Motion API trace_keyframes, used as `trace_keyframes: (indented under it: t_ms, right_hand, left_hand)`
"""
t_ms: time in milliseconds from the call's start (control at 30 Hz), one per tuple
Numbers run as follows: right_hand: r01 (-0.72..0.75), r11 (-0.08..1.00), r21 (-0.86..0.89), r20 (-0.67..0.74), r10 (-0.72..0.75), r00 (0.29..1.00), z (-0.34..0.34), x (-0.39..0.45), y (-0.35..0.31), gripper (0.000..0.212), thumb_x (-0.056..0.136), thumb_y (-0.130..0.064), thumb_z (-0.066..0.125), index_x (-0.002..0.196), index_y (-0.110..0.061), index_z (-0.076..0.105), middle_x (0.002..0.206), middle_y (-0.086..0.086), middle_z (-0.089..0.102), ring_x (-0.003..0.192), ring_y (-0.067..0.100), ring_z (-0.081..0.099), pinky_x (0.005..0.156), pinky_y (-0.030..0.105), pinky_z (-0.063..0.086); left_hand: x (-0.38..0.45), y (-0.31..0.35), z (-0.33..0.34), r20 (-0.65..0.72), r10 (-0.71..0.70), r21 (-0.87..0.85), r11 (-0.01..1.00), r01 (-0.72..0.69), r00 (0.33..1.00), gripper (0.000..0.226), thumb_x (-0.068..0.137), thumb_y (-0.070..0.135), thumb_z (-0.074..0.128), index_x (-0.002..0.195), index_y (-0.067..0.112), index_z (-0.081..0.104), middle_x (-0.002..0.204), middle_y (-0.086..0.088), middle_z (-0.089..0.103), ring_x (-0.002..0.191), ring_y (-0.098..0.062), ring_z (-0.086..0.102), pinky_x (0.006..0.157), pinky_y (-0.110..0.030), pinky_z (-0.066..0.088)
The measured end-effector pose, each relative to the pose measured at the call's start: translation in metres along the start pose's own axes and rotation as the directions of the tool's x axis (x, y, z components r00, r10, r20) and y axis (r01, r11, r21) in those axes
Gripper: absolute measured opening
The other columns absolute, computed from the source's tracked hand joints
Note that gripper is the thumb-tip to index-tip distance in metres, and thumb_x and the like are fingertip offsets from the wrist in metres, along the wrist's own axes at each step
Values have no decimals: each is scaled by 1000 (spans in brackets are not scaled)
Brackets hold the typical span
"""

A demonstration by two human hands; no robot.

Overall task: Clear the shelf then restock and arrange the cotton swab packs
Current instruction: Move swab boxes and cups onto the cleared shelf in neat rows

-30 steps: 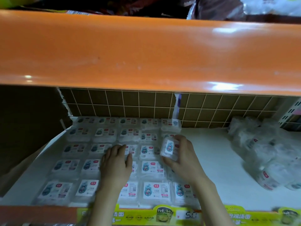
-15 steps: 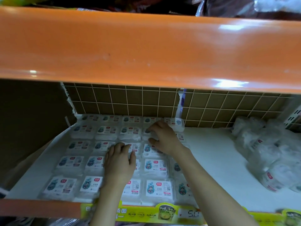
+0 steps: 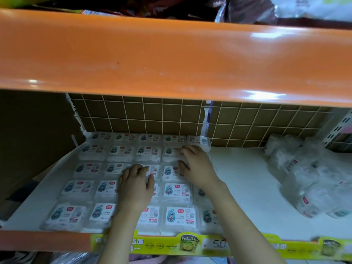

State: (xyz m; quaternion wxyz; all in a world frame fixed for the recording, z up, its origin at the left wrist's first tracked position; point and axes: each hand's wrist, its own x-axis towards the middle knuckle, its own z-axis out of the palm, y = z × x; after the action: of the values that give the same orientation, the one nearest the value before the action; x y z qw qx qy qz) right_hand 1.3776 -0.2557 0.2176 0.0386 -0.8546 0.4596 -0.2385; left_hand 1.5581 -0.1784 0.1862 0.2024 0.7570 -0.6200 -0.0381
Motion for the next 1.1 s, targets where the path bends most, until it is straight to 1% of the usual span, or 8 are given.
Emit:
trace_keyframes:
  t_ms: [100,333,467,667,800,900,967,1100]
  right_hand:
    - [-80,996,42,-42,82,996,-8,-25,7,34,85,-20,55,117,-11,62,117,9,62,109,29,54,92,34,42]
    - [-203,973,110,-86,213,973,-39,-88,33,37,79,-29,45,104,-10,66,101,8,65,93,29,59,81,32,48]
    - [-253,958,135,-158,273,949,-74,-111,62,35,78,-23,49,106,-10,65,103,7,65,96,29,59,83,27,41]
    - [-303,945,122,-223,323,920,-137,-154,126,37,77,-23,51,110,-10,64,110,7,64,103,29,57,89,28,38]
    - [-300,951,81,-220,311,925,-178,-193,178,42,79,-34,43,107,-11,65,106,8,65,99,30,59,86,31,41]
    - [-317,946,65,-223,323,920,-200,-221,212,37,80,-29,48,106,-8,65,104,9,65,98,31,59,84,33,45]
    - [-325,943,63,-201,331,922,-208,-237,231,41,80,-32,45,107,-9,65,105,9,65,98,30,59,85,33,44]
    - [-334,939,81,-162,343,925,-214,-263,256,41,80,-31,48,110,-10,65,107,7,65,99,28,58,85,36,47]
  left_hand:
    - [0,2,-2,-6,13,-3,1000,-14,1000,40,84,31,44,104,8,70,107,-12,66,101,-38,57,86,-46,44]
    - [3,38,-11,52,77,-20,997,-76,996,32,93,28,49,121,16,60,126,-5,57,119,-26,46,98,-37,35]
    - [-4,85,-5,34,110,-179,979,-102,993,30,91,24,54,116,10,64,118,-11,63,109,-30,54,92,-35,43]
    - [-31,191,17,47,208,-241,951,-191,977,55,84,48,35,112,13,66,112,-8,66,103,-31,59,89,-40,47]
    - [-57,269,32,37,261,-192,949,-250,964,64,80,53,26,114,16,65,114,-3,65,106,-29,57,91,-38,43]
    - [-76,314,41,66,254,-154,958,-241,965,64,80,53,24,120,19,62,118,1,63,112,-24,54,92,-35,38]
    - [-88,333,47,53,260,-159,955,-249,964,69,76,55,20,113,18,65,111,-1,66,105,-27,57,87,-37,42]
    - [-107,355,54,39,264,-137,957,-256,964,56,76,48,29,97,15,69,95,-5,69,89,-32,63,76,-42,50]
